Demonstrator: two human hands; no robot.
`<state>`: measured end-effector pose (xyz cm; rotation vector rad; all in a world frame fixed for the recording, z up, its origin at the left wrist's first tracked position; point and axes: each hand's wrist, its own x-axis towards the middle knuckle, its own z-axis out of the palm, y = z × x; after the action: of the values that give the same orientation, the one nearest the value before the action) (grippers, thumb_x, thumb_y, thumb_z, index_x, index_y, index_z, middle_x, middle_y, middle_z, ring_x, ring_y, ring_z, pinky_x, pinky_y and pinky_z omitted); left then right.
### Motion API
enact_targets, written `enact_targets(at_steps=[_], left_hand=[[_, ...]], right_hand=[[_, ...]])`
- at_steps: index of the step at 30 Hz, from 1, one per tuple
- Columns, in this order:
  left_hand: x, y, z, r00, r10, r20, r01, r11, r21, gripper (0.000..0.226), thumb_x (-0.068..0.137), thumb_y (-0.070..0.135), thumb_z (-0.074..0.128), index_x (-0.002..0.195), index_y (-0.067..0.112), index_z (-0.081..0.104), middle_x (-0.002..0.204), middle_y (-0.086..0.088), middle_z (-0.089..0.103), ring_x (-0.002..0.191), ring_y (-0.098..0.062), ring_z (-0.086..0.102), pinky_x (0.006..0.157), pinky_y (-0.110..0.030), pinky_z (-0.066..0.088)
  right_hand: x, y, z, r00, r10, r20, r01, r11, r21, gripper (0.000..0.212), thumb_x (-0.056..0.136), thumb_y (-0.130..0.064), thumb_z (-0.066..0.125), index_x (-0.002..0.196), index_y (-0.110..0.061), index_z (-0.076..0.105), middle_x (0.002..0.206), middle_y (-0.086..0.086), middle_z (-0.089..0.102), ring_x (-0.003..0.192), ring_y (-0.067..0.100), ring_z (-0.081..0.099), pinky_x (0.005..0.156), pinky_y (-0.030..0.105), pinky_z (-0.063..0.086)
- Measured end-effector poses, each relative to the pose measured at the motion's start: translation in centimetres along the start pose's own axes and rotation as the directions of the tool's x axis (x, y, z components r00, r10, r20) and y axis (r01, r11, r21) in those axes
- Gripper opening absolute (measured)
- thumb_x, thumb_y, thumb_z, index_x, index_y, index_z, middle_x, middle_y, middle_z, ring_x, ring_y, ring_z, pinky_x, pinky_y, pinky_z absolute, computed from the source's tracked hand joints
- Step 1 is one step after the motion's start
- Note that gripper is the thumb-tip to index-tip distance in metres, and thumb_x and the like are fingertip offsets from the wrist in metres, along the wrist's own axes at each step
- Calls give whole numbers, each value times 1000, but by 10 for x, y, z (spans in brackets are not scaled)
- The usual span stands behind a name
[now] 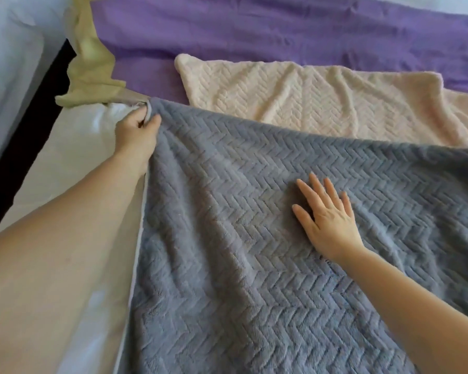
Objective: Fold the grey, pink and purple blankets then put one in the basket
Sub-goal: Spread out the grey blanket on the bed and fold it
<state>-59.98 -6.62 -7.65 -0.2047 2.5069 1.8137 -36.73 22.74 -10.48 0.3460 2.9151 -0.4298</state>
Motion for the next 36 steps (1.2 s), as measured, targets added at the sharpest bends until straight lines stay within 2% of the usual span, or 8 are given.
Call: enact_targets(at_steps=[3,8,11,16,24,30,33,36], left_hand=[[10,-21,-5,997,-68,-38,75,971,228,39,92,23,59,128,9,58,119,6,55,111,-13,54,91,-21,37],[-9,-8,27,944,129,-303,97,771,630,47,80,26,68,120,12,49,136,-15,43,121,-39,46,98,-46,36],[-38,9,71,907,420,-28,-266,624,735,52,79,27,65,127,18,46,145,-10,35,131,-35,35,105,-47,24],[-67,20,157,763,437,476,-642,423,640,48,90,43,54,135,27,48,148,0,40,135,-26,34,110,-47,18],[-66,36,230,734,431,524,-677,407,613,35,95,37,50,127,28,55,118,-1,64,113,-30,51,100,-47,22],[-66,44,253,761,435,482,-648,457,610,21,96,32,49,92,16,61,98,-6,63,95,-32,55,89,-43,28],[-64,52,255,743,527,413,-661,484,573,18,95,31,50,95,21,65,97,-2,65,92,-31,57,86,-43,29],[-69,59,262,696,599,396,-688,396,609,21,96,31,48,96,21,66,96,-3,65,89,-33,55,82,-43,30]], right_hand=[[10,15,-2,999,41,17,-40,999,-19,65,89,-66,10,150,-42,9,160,-15,-3,147,11,-10,119,40,-9],[25,44,-13,996,94,-7,-94,995,18,60,94,-61,19,150,-39,15,160,-12,5,148,15,-1,120,40,-3],[33,68,-30,990,127,-65,-127,992,11,57,97,-53,32,149,-32,22,160,-7,16,147,19,10,119,41,4],[28,135,-68,909,334,-251,-326,943,74,51,91,-35,56,137,-20,40,143,8,42,135,31,31,110,48,24],[25,248,-121,496,824,-273,-689,565,453,68,83,-52,58,134,-10,40,139,15,42,130,35,36,110,49,29],[49,267,-135,614,787,-66,-488,444,751,30,85,-41,67,68,-17,61,69,6,60,64,22,58,51,25,50],[58,283,-147,575,804,-152,-341,404,848,22,82,-31,72,66,-21,61,67,-2,59,62,17,56,52,24,48],[61,298,-151,522,758,-391,-382,618,687,13,83,-34,62,74,-25,61,72,-4,56,75,19,53,66,27,45]])
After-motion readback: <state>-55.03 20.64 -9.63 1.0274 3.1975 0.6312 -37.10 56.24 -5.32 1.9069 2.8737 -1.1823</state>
